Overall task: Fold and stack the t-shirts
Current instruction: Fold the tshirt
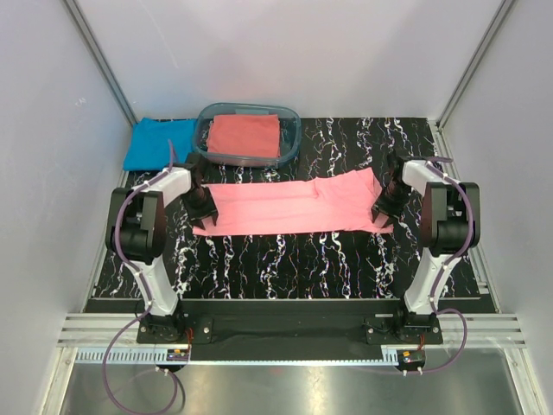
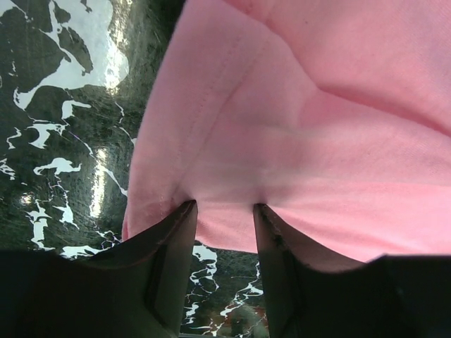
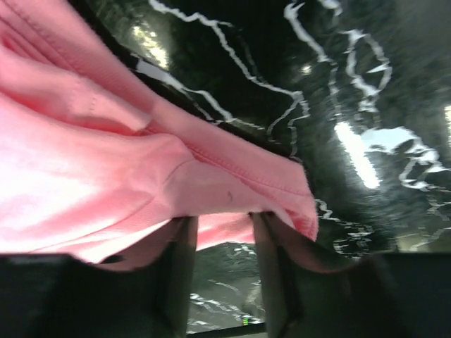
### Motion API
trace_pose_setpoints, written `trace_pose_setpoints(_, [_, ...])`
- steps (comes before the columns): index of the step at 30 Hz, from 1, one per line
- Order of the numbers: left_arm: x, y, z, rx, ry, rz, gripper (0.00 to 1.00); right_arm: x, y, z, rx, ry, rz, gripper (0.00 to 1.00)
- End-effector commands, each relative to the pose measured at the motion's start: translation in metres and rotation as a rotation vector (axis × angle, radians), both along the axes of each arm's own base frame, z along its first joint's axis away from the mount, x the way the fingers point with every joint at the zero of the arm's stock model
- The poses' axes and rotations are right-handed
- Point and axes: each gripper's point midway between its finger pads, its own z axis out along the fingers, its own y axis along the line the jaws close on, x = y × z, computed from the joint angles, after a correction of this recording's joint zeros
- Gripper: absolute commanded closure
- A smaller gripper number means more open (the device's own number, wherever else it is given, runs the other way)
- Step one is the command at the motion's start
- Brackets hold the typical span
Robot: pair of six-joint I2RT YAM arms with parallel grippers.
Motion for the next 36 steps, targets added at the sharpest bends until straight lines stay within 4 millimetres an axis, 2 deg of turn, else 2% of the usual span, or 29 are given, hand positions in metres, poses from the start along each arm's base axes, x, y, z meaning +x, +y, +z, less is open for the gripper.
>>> trace_pose_setpoints(1, [-0.020, 0.021, -0.014, 0.093, 0.053, -0.012, 0.55, -0.009, -0.042, 0.003, -0.205, 0.022, 0.057, 0.53])
trace_pose_setpoints(4, [-0.026, 0.021, -0.001, 0.086, 0.021, -0.014, 0.55, -0.013, -0.041, 0.022, -0.200, -0.001, 0.070, 0.42])
trace_pose_setpoints(6, [-0.028, 0.018, 0.008, 0.074, -0.016, -0.037, 0.55, -0.009, -0.032, 0.040, -0.149, -0.056, 0.061, 0.32])
trace_pose_setpoints(7, [-0.025, 0.012, 0.024, 0.067, -0.078, -0.053, 0.54, -0.006, -0.027, 0.049, -0.127, -0.077, 0.043, 0.28])
trace_pose_setpoints(9, [-0.024, 0.006, 0.039, 0.055, -0.141, -0.068, 0.53, 0.001, -0.014, 0.065, -0.058, -0.134, 0.023, 0.22])
trace_pose_setpoints(10, [-0.022, -0.002, 0.054, 0.040, -0.202, -0.086, 0.52, 0.011, -0.010, 0.073, -0.031, -0.174, 0.012, 0.20])
trace_pose_setpoints(12, [-0.017, -0.008, 0.068, 0.025, -0.267, -0.096, 0.50, 0.023, 0.002, 0.079, 0.034, -0.203, -0.006, 0.19])
trace_pose_setpoints(13, [-0.015, -0.013, 0.077, 0.008, -0.299, -0.104, 0.48, 0.039, 0.006, 0.085, 0.058, -0.254, 0.005, 0.20])
trace_pose_setpoints(15, [-0.016, -0.014, 0.081, 0.004, -0.295, -0.100, 0.48, 0.050, 0.011, 0.078, 0.089, -0.246, 0.029, 0.23])
trace_pose_setpoints(16, [-0.012, -0.013, 0.085, 0.015, -0.297, -0.096, 0.48, 0.061, 0.013, 0.083, 0.101, -0.268, 0.062, 0.25])
trace_pose_setpoints(17, [-0.011, -0.012, 0.083, 0.018, -0.285, -0.102, 0.47, 0.066, 0.015, 0.074, 0.114, -0.257, 0.077, 0.28])
trace_pose_setpoints(19, [-0.006, -0.009, 0.082, 0.041, -0.285, -0.115, 0.48, 0.078, 0.018, 0.068, 0.133, -0.288, 0.109, 0.44])
trace_pose_setpoints(23, [0.009, -0.010, 0.087, 0.046, -0.297, -0.124, 0.48, 0.091, 0.022, 0.044, 0.156, -0.282, 0.152, 0.64])
trace_pose_setpoints(26, [0.015, -0.018, 0.088, 0.013, -0.306, -0.137, 0.48, 0.105, 0.018, 0.043, 0.134, -0.316, 0.154, 0.68])
trace_pose_setpoints(29, [0.022, -0.022, 0.086, -0.003, -0.313, -0.149, 0.48, 0.123, 0.019, 0.051, 0.139, -0.367, 0.142, 0.71])
trace_pose_setpoints(34, [0.043, -0.015, 0.076, -0.059, -0.304, -0.100, 0.50, 0.145, 0.021, 0.065, 0.153, -0.396, 0.103, 0.68])
trace_pose_setpoints(36, [0.053, -0.012, 0.073, -0.077, -0.298, -0.089, 0.50, 0.150, 0.024, 0.061, 0.171, -0.389, 0.089, 0.66])
